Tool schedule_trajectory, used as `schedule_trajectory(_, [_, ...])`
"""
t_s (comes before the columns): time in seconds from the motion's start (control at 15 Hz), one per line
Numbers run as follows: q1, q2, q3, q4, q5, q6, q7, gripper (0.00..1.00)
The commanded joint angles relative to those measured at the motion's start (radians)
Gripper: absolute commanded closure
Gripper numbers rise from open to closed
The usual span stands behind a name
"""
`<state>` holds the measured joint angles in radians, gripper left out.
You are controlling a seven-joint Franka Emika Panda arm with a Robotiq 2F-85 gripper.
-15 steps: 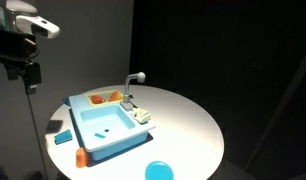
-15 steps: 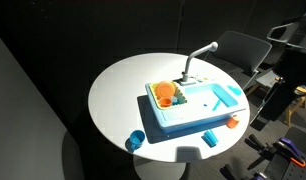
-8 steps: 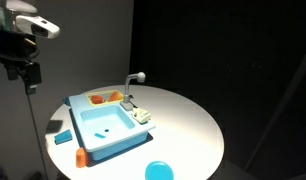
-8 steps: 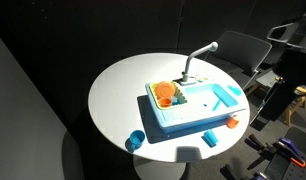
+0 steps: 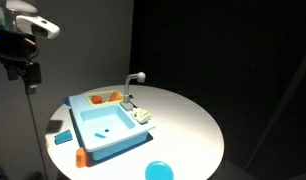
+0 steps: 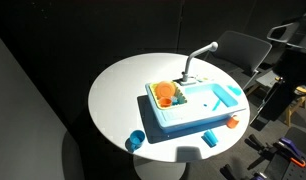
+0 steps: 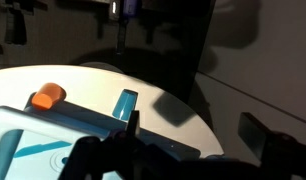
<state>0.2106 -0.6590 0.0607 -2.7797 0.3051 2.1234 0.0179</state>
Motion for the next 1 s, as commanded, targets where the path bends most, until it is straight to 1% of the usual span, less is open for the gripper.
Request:
schedule_trajectory(0.0, [-0.008,-0.001,0.007,0.002,0.005,-0.004,-0.004,0.0])
schedule_trajectory(0.2, [-0.008,-0.001,0.007,0.002,0.005,-0.004,-0.004,0.0])
schedule_trajectory(0.47, [-0.02,0.021,-0.017,0.027,-0.002,-0.002,-0.038,0.0])
schedule_trajectory(0.93, [-0.055,0.098,-0.039,0.119,-0.022,0.036,-0.073,0.0])
